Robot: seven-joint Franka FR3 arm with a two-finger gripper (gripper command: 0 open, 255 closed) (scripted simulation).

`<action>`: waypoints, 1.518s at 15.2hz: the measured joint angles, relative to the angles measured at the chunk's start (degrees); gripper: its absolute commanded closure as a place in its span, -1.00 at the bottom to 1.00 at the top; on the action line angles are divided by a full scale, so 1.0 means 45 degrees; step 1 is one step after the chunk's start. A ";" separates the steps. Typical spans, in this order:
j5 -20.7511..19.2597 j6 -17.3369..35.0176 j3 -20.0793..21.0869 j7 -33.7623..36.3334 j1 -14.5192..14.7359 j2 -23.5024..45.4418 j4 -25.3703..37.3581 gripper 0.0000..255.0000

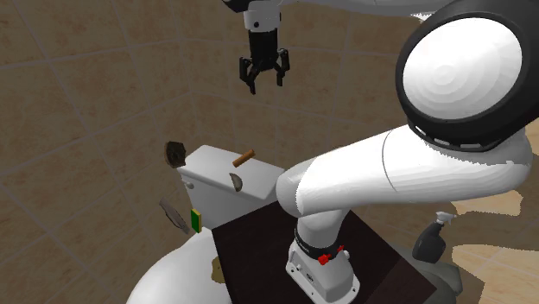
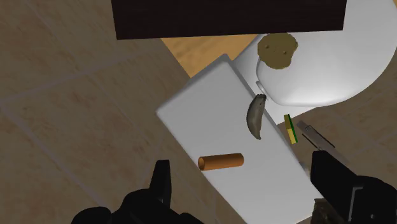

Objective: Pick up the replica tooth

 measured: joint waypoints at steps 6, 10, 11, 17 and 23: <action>0.0153 0.1707 0.0295 0.0539 0.0089 0.0460 -0.1384 -1.00; 0.0245 0.3411 0.0548 0.1011 0.0148 0.1287 -0.2365 -1.00; 0.0269 0.3839 0.0625 0.1145 0.0168 0.1487 -0.2614 -1.00; 0.0260 0.6627 0.1032 0.1905 0.0188 0.3569 -0.3475 -1.00; -0.0071 0.9331 0.1423 0.2754 0.0039 0.6222 -0.3675 -1.00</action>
